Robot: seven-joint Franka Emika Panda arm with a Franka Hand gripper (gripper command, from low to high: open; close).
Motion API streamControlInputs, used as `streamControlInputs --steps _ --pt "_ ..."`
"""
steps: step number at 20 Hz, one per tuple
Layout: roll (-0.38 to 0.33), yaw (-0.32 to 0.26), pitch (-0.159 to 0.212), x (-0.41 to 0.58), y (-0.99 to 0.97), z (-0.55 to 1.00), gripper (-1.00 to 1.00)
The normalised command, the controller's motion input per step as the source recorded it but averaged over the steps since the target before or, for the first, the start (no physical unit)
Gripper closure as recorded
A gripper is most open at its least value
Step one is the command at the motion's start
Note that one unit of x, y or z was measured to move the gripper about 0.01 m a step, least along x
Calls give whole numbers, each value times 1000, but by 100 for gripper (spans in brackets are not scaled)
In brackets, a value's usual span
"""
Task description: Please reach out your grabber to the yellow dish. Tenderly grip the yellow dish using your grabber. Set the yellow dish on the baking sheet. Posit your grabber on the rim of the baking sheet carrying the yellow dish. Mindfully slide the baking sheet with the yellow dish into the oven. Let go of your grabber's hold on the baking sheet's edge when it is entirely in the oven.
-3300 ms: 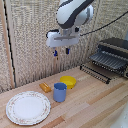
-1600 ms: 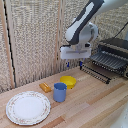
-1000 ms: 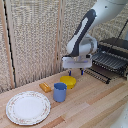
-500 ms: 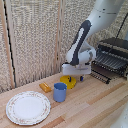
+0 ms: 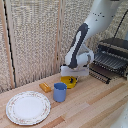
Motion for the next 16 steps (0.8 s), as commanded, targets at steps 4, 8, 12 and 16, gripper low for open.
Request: streamControlInputs --steps 4,8,12,16 --pt "28 -203 -53 134 8 756 100" --pt "0 -275 -6 106 -9 781 100" --pt "-8 -263 0 161 -25 807 100" --pt "-23 -242 -4 243 -11 726 100"
